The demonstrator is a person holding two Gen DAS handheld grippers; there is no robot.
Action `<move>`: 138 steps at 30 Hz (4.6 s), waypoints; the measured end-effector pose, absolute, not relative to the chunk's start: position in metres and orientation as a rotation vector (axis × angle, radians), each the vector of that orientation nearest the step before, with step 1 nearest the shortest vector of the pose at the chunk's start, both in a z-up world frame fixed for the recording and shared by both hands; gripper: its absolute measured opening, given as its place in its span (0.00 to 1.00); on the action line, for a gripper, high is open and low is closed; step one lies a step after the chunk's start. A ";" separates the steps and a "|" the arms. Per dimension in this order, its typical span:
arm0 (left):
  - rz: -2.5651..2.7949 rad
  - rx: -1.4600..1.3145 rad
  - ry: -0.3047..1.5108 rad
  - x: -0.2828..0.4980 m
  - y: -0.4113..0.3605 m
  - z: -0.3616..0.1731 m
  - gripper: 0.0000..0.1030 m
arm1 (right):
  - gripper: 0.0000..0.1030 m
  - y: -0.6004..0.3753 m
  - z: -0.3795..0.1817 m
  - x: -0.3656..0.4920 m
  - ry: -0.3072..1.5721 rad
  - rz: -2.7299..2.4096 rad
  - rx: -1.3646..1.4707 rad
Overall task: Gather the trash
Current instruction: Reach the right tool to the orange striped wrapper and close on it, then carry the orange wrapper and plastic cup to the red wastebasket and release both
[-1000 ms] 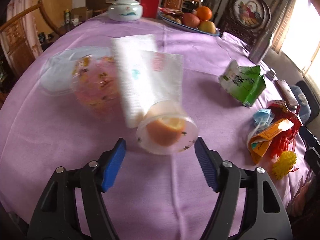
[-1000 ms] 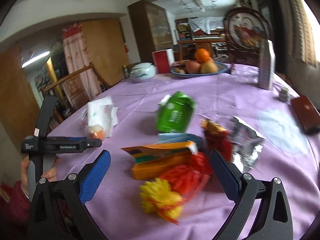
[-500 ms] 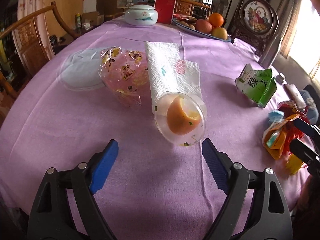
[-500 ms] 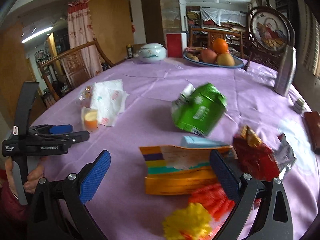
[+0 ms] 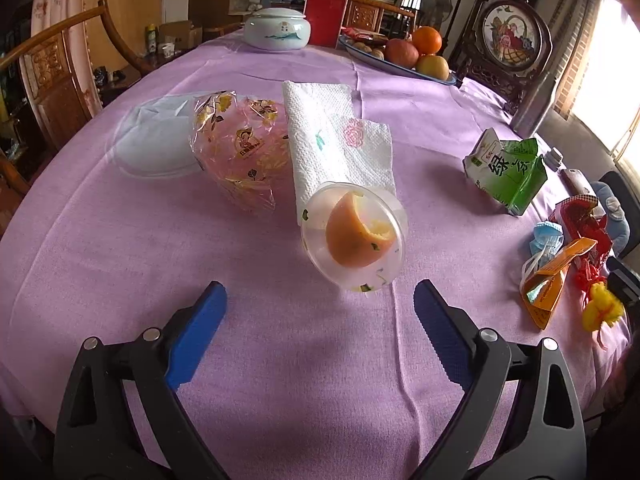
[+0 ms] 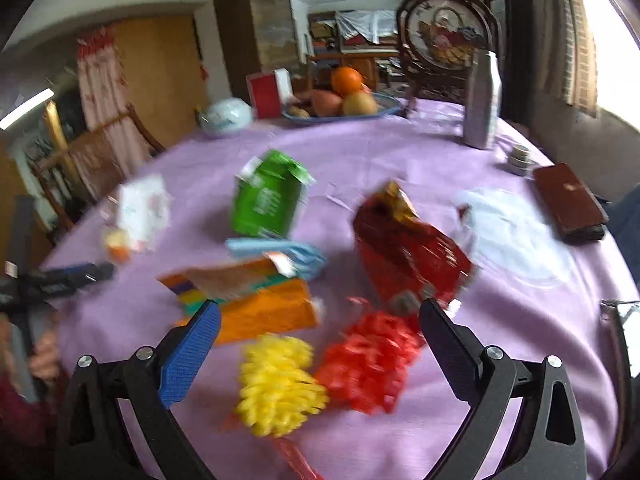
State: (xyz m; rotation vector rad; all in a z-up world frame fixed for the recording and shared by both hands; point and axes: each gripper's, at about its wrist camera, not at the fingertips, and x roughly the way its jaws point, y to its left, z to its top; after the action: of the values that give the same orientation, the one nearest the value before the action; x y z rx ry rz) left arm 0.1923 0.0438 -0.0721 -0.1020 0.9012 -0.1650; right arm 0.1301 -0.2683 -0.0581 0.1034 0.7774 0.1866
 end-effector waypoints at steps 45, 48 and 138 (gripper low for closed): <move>-0.246 -0.207 0.871 0.190 0.060 -0.070 0.93 | 0.94 -0.121 -0.079 0.167 0.955 0.564 -0.341; -0.249 -0.213 0.870 0.190 0.060 -0.070 0.93 | 0.94 -0.110 -0.082 0.178 0.997 0.656 -0.427; 0.387 -0.386 0.887 -0.055 0.356 -0.069 0.91 | 0.86 0.177 -0.080 0.045 0.979 1.205 -0.253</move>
State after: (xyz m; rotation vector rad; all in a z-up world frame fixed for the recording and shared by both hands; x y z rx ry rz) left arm -0.0546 0.3555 -0.0688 -0.3862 0.8871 0.3866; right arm 0.0446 0.1769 -0.0799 -0.2531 0.9786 1.2045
